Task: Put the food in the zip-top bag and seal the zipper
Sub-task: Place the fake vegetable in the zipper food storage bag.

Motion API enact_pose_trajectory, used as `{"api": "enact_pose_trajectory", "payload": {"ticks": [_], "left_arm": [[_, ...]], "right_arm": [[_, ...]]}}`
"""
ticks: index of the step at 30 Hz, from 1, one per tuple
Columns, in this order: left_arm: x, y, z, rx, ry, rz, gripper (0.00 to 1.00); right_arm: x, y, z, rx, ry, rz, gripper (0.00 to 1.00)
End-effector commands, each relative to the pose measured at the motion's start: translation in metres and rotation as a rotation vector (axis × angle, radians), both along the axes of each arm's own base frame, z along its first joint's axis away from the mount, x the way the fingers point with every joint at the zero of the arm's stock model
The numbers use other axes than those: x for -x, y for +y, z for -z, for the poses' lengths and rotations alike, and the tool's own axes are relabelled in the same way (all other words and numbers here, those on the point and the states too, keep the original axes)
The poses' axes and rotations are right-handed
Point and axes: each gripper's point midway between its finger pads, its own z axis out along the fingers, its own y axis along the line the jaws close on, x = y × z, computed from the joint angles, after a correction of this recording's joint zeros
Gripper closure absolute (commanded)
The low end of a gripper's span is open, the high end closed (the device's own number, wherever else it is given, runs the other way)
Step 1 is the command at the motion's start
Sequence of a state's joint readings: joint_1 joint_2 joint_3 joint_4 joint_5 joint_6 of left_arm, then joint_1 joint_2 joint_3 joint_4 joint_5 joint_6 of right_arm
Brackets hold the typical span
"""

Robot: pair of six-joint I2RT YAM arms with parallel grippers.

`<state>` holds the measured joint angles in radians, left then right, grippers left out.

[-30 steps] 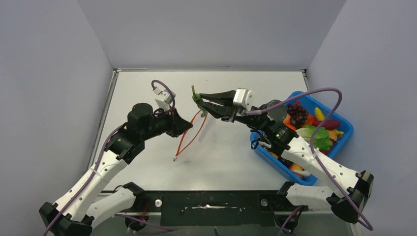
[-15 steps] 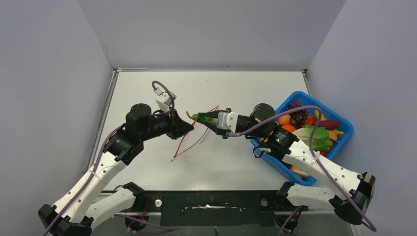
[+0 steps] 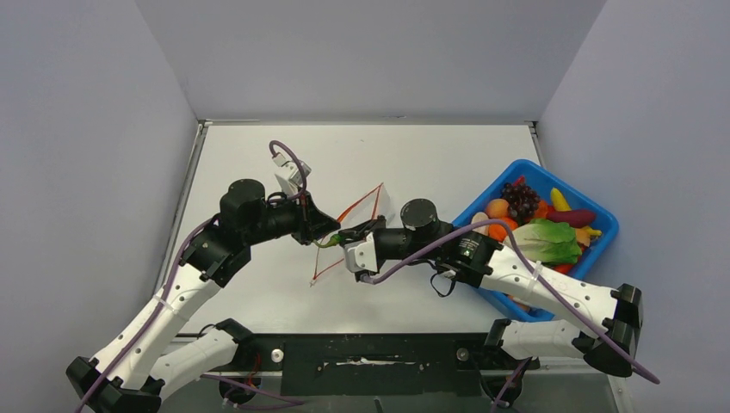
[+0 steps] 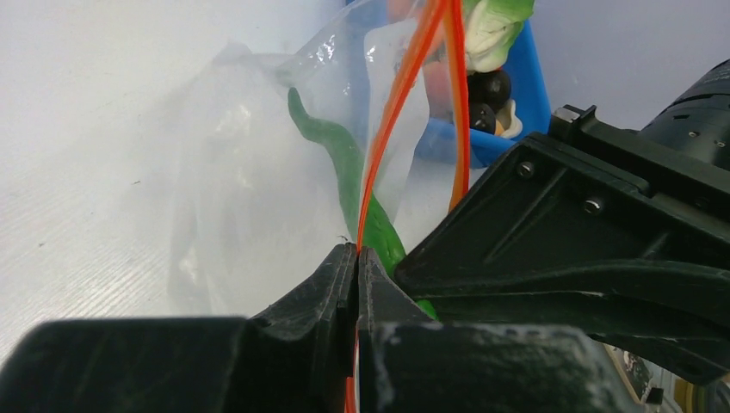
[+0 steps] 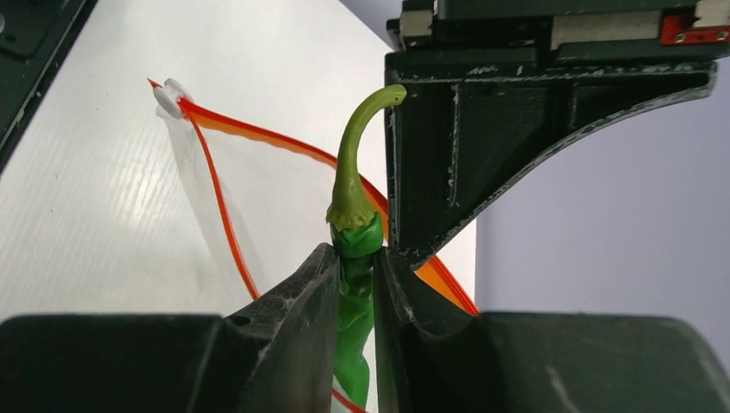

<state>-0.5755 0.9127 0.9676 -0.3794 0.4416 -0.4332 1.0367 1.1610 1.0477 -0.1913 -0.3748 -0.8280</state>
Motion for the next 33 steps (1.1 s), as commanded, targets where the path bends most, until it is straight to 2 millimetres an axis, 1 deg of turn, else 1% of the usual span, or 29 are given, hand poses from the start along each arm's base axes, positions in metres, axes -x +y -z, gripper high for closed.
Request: {"api": "enact_pose_trajectory", "payload": {"ticks": [1, 8, 13, 20, 23, 29, 33], "left_arm": [[0.012, -0.008, -0.03, 0.066, -0.065, 0.087, 1.0], [0.017, -0.011, -0.029, 0.072, -0.059, 0.119, 1.0], [0.016, -0.01, -0.019, 0.051, -0.038, 0.115, 1.0], [0.017, -0.01, -0.012, 0.028, -0.021, 0.132, 1.0], [0.017, -0.008, -0.007, 0.001, -0.015, 0.135, 1.0], [0.017, -0.005, 0.001, -0.033, -0.002, 0.135, 1.0], [0.018, -0.003, 0.001, -0.039, 0.003, 0.136, 1.0]], "right_arm": [[-0.006, -0.006, -0.025, 0.012, -0.133, 0.029, 0.87], [-0.008, -0.007, -0.016, 0.099, -0.191, 0.045, 0.88], [-0.003, -0.005, -0.005, 0.177, -0.227, 0.05, 0.9], [-0.001, -0.003, -0.011, 0.187, -0.271, 0.067, 0.91], [-0.004, -0.003, -0.009, 0.212, -0.284, 0.087, 0.91], [-0.014, -0.007, 0.012, 0.305, -0.295, 0.126, 0.92], [-0.019, -0.012, 0.022, 0.358, -0.306, 0.145, 0.92]]}}
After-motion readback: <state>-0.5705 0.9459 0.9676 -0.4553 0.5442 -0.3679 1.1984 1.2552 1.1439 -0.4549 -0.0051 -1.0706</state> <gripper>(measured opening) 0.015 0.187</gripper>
